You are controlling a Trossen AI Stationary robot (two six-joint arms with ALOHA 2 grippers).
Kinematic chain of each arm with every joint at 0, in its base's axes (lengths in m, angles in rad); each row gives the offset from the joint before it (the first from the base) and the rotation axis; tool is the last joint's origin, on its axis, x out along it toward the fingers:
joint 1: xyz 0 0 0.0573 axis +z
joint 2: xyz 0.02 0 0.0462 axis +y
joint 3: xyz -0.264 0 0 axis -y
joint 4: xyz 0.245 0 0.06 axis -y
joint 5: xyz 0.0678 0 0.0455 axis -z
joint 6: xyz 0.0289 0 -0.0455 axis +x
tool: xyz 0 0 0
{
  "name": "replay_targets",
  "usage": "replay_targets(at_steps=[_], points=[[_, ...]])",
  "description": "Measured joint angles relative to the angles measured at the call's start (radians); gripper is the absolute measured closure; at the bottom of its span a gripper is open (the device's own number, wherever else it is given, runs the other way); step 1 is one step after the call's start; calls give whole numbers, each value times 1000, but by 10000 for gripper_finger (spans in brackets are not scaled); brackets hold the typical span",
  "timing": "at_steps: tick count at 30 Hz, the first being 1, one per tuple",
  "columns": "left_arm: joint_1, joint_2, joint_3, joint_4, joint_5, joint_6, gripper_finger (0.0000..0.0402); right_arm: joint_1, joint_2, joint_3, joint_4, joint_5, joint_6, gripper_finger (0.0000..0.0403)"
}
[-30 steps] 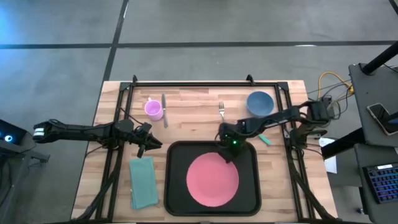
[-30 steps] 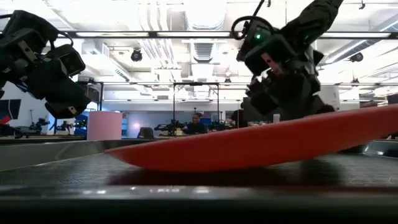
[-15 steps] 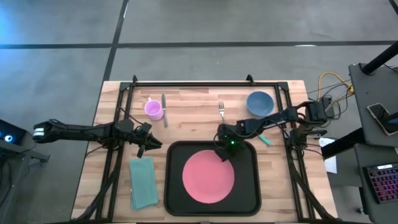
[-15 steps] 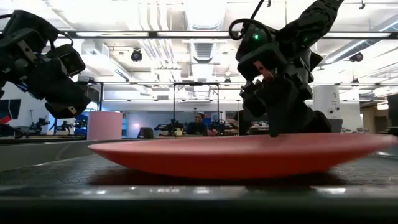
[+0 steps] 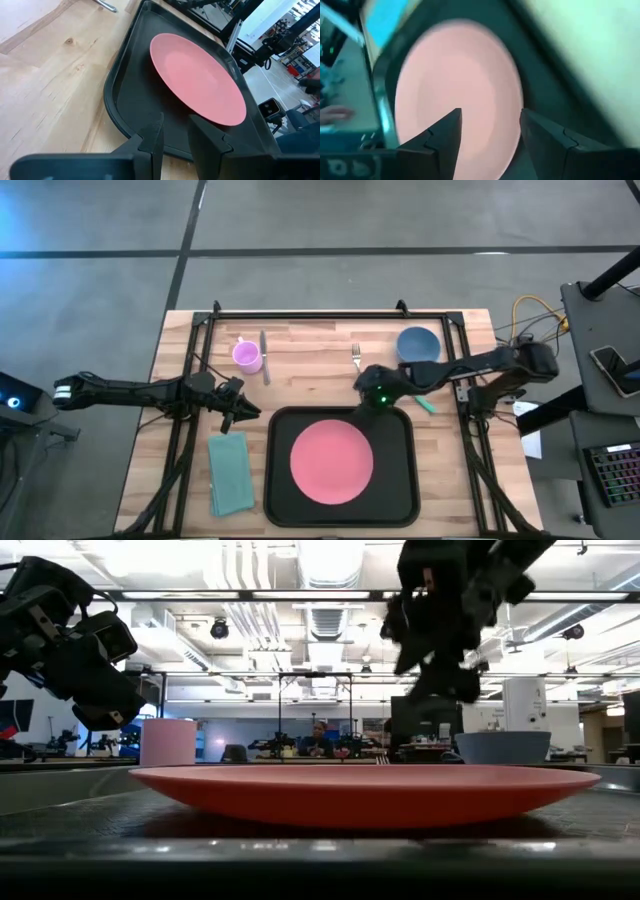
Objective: Set up tray
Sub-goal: Put the purple mug to the top left of the pink plate on the black tray
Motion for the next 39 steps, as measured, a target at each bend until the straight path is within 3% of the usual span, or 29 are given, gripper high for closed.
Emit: replay_targets(at_steps=[10, 17, 19, 23, 25, 30, 33, 39], points=[[0, 0, 0, 0, 0, 0, 333, -26, -157, 0, -2, 196, -47, 216], [0, 0, 0, 2, -35, -7, 333, -53, -178, 0, -3, 216, -41, 217], [0, 0, 1, 12, -103, -159, 333, -53, -178, 0, -4, 213, -31, 219], [2, -1, 6, 24, -138, -807, 333, -50, -177, 0, -5, 207, 3, 220], [2, 0, 1, 23, -171, -949, 333, -50, -177, 0, -7, 207, 9, 220], [2, 19, 2, -2, -283, -948, 333, -50, -177, 0, -7, 207, 6, 222], [2, 17, 13, 29, -297, -957, 333, -50, -177, 0, -7, 207, 5, 222], [1, 19, 119, 95, -326, -768, 333, -50, -176, 0, -7, 207, 5, 223]])
